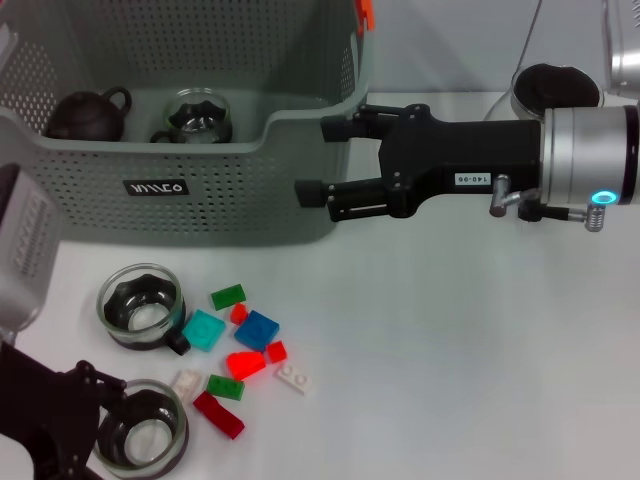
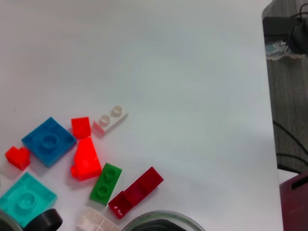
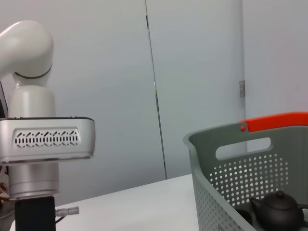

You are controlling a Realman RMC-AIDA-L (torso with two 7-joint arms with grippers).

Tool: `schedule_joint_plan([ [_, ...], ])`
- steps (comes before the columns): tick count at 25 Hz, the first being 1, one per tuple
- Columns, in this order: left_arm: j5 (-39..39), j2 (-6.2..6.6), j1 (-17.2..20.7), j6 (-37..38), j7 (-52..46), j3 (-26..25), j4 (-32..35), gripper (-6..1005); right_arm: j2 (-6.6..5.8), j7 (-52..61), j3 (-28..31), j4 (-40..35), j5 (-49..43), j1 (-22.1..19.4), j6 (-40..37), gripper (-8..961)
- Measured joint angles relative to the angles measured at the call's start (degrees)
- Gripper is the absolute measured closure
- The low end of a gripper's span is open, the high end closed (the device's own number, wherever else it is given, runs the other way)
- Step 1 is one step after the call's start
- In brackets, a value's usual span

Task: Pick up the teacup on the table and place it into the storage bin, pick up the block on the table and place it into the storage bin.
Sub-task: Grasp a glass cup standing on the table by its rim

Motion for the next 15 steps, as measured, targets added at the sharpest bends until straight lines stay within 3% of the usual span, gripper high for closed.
schedule_joint_plan([
  [15, 1.33, -0.18, 0.97, -7.78, -6.11, 8.69, -3.11, 139, 0.00, -3.15, 0.26, 2.76, 0.07, 0.98, -0.09, 35],
])
